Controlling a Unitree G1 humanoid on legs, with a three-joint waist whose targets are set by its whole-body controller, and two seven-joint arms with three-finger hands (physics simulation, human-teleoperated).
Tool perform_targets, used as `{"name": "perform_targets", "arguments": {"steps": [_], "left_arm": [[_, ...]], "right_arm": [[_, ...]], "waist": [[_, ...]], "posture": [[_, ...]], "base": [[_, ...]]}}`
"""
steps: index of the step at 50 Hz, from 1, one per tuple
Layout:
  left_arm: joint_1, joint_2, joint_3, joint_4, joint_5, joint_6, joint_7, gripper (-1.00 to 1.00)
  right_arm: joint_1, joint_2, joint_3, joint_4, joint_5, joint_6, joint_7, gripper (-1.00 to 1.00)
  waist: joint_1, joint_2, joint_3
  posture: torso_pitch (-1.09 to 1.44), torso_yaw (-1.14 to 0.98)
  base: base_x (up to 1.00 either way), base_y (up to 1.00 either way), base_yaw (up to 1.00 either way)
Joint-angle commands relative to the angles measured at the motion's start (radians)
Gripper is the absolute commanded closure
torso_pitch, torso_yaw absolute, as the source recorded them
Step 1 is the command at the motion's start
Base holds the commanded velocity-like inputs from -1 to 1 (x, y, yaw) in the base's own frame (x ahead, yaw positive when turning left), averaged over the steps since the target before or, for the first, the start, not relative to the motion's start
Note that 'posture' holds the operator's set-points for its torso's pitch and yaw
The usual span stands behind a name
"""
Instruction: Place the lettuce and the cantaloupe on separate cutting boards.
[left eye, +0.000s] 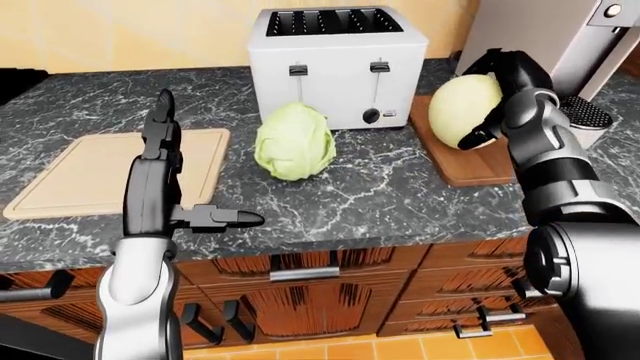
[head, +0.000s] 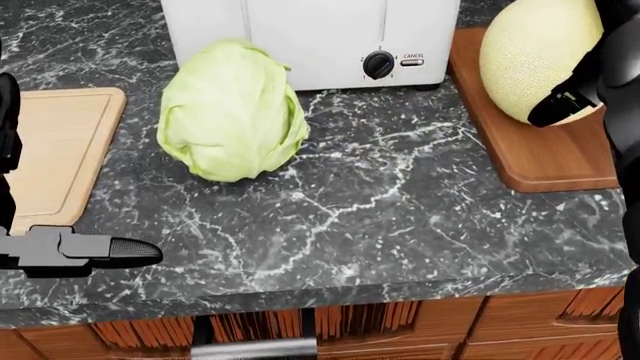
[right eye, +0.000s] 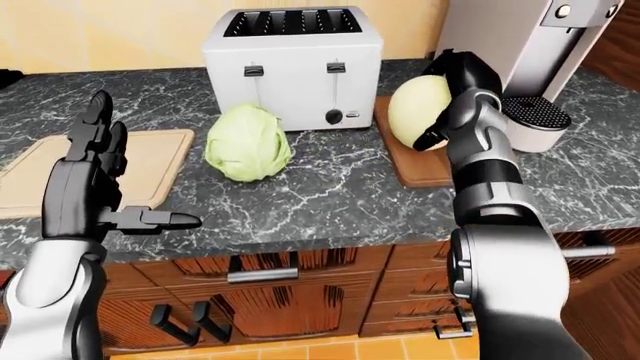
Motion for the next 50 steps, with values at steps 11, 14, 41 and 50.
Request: {"name": "perform_targets", "arguments": {"steps": [11, 14, 41, 50], "left_arm": [[-0.034, 0.015, 0.006, -0.037, 0.003, -0.015, 0.000, -1.00], [-0.037, 0.016, 0.006, -0.037, 0.003, -0.013, 0.000, -1.00], [-0.026, 0.015, 0.012, -0.040, 0.003, -0.019, 0.003, -1.00], [-0.020, 0.015, 0.018, -0.039, 0.002, -0.025, 0.004, -1.00]], "right_arm": [[-0.051, -0.054, -0.015, -0.045, 0.000, -0.009, -0.054, 1.00], [-0.045, -0.055, -0.015, -0.047, 0.002, -0.008, -0.052, 1.00], [-0.034, -0.050, -0.011, -0.038, 0.000, -0.003, -0.035, -0.05], [-0.033, -0.047, -0.008, -0.038, -0.005, -0.002, -0.032, -0.62]], "waist": [[0.005, -0.009, -0.033], [0.006, -0.009, -0.034], [0.002, -0.010, -0.034], [0.001, -0.010, -0.033]], "posture": [[0.00, 0.00], [0.00, 0.00], [0.00, 0.00], [0.00, 0.00]], "base": [[0.00, 0.00, 0.00], [0.00, 0.00, 0.00], [0.00, 0.00, 0.00], [0.00, 0.00, 0.00]]}}
